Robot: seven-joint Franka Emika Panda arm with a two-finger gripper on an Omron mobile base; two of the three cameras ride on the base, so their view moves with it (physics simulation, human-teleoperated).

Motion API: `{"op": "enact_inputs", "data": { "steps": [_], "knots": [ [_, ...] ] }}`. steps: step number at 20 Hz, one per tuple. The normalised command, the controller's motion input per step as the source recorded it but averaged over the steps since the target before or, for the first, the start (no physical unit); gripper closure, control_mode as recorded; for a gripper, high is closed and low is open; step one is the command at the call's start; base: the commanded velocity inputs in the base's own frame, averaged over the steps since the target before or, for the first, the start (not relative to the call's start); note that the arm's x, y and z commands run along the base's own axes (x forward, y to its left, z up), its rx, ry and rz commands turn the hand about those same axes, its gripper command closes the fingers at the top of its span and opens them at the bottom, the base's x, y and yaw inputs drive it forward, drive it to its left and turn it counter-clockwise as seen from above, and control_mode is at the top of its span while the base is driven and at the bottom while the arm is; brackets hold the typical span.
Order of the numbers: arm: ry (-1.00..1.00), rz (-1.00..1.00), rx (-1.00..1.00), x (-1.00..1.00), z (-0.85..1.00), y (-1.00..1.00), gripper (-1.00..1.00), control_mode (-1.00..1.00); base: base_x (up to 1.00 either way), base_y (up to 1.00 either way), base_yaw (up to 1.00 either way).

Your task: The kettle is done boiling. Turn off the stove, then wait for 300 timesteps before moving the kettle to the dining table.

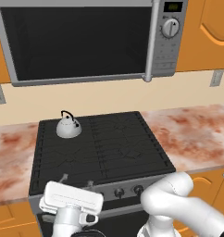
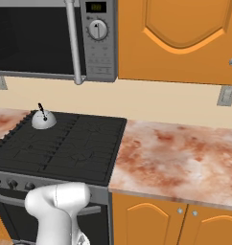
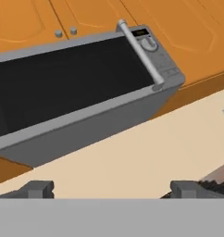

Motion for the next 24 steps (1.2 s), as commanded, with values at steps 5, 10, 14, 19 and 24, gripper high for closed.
{"op": "enact_inputs", "data": {
  "steps": [5, 10, 14, 19, 24],
  "knots": [
    [0.06, 0.00, 0.19, 0.13, 0.55, 0.00, -1.00, -1.00, 0.00, 0.00, 0.00],
    [0.16, 0.00, 0.18, 0.37, 0.26, 0.00, -1.00, -1.00, 0.00, 0.00, 0.00],
    [0.23, 0.02, 0.15, 0.37, 0.24, -0.01, -1.00, -1.00, 0.00, 0.00, 0.00],
    [0.31, 0.01, 0.03, 0.36, 0.28, -0.01, -1.00, -1.00, 0.00, 0.00, 0.00],
    [0.30, 0.01, 0.00, 0.40, 0.07, -0.17, -1.00, -1.00, 0.00, 0.00, 0.00]
  ]
}}
